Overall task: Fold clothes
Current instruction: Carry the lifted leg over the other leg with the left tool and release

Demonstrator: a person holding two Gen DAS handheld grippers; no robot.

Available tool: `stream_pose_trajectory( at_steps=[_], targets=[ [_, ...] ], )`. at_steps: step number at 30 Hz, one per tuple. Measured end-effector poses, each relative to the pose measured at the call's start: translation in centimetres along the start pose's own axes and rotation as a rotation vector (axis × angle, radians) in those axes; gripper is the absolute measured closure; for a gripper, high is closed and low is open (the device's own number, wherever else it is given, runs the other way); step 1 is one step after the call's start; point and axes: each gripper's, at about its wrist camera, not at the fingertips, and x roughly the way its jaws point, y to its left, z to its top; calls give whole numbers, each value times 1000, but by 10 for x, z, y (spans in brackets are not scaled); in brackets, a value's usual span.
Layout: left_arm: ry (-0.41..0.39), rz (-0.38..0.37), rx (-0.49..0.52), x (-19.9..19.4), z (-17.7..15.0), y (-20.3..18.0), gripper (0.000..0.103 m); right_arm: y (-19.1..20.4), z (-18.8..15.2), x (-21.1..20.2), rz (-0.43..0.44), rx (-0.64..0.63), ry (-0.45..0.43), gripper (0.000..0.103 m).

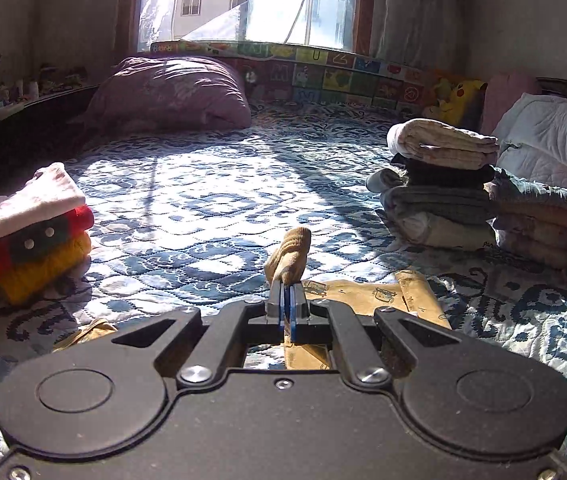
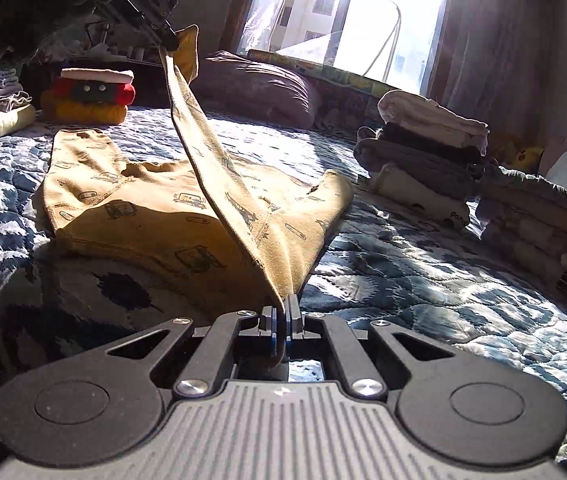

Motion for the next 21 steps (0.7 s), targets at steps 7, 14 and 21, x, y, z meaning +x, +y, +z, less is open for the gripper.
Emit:
stream_pose_trajectory(
  at_steps=[7, 14, 21],
  targets=[
    [58, 28, -34, 9, -28, 26, 101, 18, 0, 2, 18, -109, 15, 97],
    [-23, -21, -66, -6, -22, 28, 101, 16, -2, -2, 34, -101, 26, 91],
    [11, 5, -82, 8, -43, 40, 101, 7, -3, -39, 155, -76, -19, 67]
  ],
)
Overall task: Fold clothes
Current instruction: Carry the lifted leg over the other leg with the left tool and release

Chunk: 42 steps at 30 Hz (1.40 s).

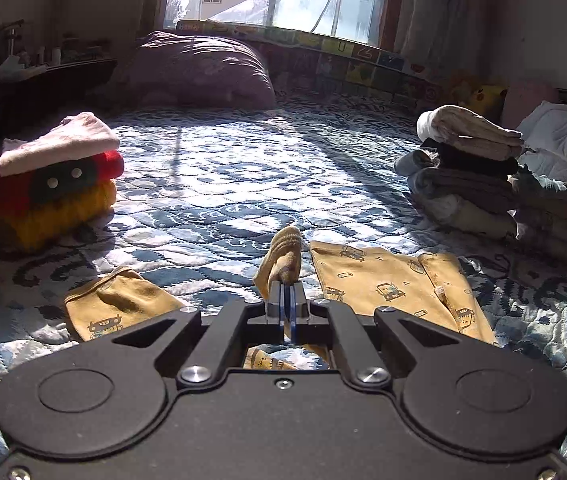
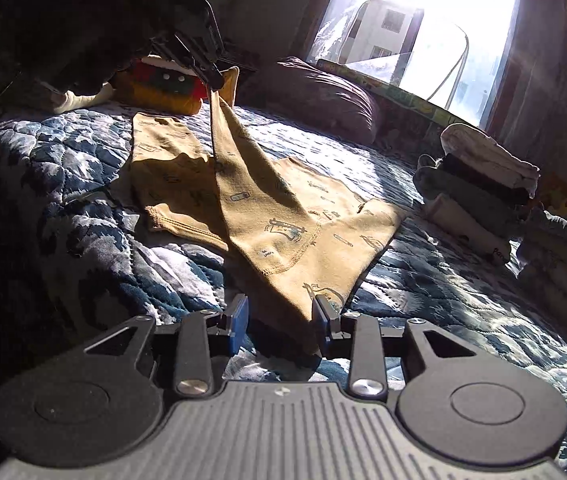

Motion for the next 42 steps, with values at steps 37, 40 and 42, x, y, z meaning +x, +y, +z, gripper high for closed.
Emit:
stream_pose_trajectory(
  at_steps=[37, 40, 42],
  targets=[
    [-145, 78, 129, -24, -35, -44, 58, -110, -56, 59, 253, 1306, 174, 93],
    [-95, -105, 118, -17, -43, -63, 58, -115, -70, 59, 295, 1439, 181, 96],
    [-35, -174, 165, -7, -55, -85, 57, -112, -63, 53, 278, 1378, 195, 94]
  ],
)
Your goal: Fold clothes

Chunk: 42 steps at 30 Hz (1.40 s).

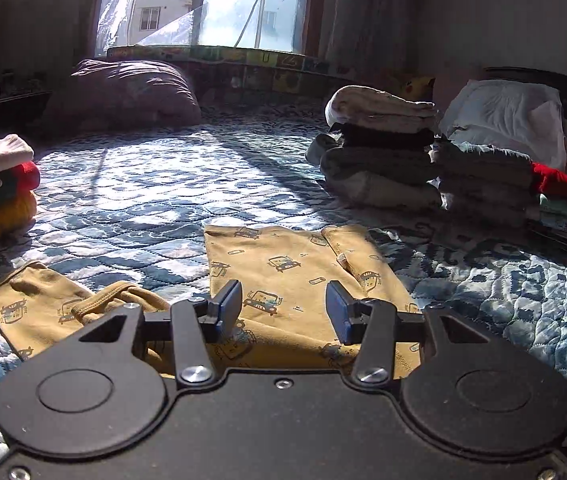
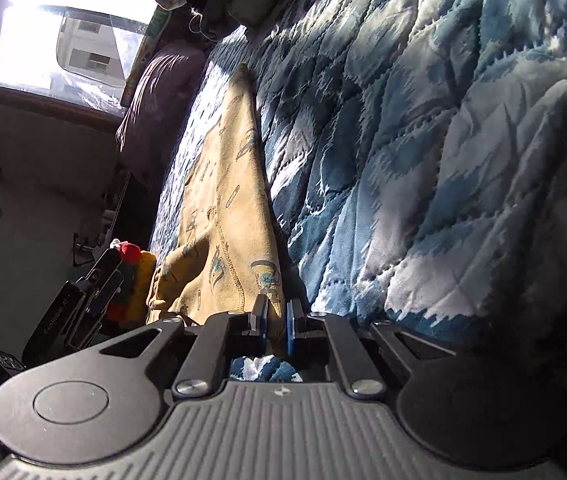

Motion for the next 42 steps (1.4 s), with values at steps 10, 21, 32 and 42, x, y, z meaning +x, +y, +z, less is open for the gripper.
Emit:
stream_pose_trajectory(
  at_steps=[10, 21, 32, 42],
  targets=[
    [87, -125, -183, 44, 18, -1, 67, 93, -11, 7, -140, -893, -213, 85],
    [310, -181, -389, 187, 64, 7, 83, 74, -5, 37, -171, -889, -95, 85],
    [393, -217, -391, 251, 74, 1, 102, 64, -1, 37, -134, -842, -76, 85],
    [353, -45, 46, 249, 81, -44, 96, 69, -6, 38, -170, -888, -79, 85]
  ],
)
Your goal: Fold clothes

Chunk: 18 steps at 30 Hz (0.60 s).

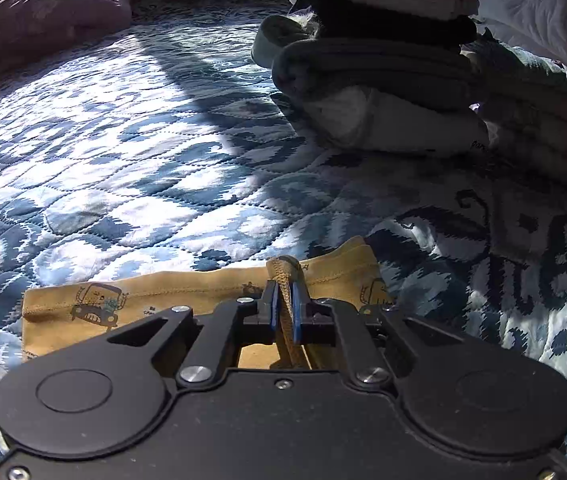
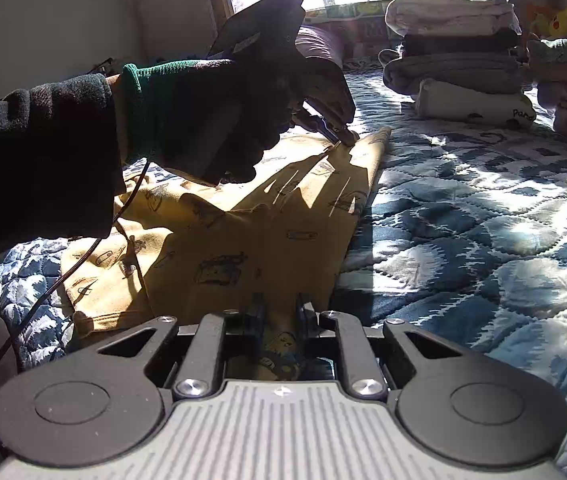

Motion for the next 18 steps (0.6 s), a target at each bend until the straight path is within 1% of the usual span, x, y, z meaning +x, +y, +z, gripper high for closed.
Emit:
stream_pose_trajectory(
  at_steps=[1, 2, 5, 7, 8, 9, 10, 11, 12, 13, 14, 15, 16, 17, 18],
  targets=[
    [-11, 16, -4, -6, 0, 2, 93, 1, 0, -1, -5, -3, -4, 85],
    [-33, 37, -4, -13, 1, 2, 88, 3, 1, -4, -6, -11, -20, 85],
    [-98, 22, -15, -40, 2, -1, 87, 8, 1, -13, -9, -49, -73, 83],
    [-117, 1, -15, -52, 2, -6, 87, 9, 1, -16, -2, -62, -90, 82],
    [-108, -31, -19, -52, 2, -9, 88, 9, 1, -17, 1, -68, -96, 82],
    [-100, -62, -23, -53, 2, -12, 87, 9, 0, -15, -3, -68, -83, 82],
    [-61, -30, -16, -45, 0, -16, 87, 8, -2, -12, -4, -71, -65, 82],
    [-23, 1, -9, -37, -2, -21, 87, 8, -3, -10, -5, -73, -46, 78],
    [17, -21, -12, -21, -8, -22, 87, 7, -5, -7, -6, -76, -28, 78],
    [57, -11, -16, -9, -13, -20, 87, 7, -6, -4, -7, -78, -12, 78],
    [16, -24, -8, -7, -19, -17, 81, 7, -6, -5, -6, -76, -13, 78],
    [7, -29, -25, -13, -18, -13, 80, 7, -6, -6, -4, -74, -14, 78],
    [-7, -33, -81, -25, -18, -4, 80, 7, -6, -7, -3, -68, -18, 78],
    [-35, -43, -118, -37, -18, 3, 75, 7, -6, -9, 0, -61, -26, 77],
    [-94, -63, -148, -60, -20, 13, 74, 7, -5, -11, 3, -54, -34, 77]
  ],
)
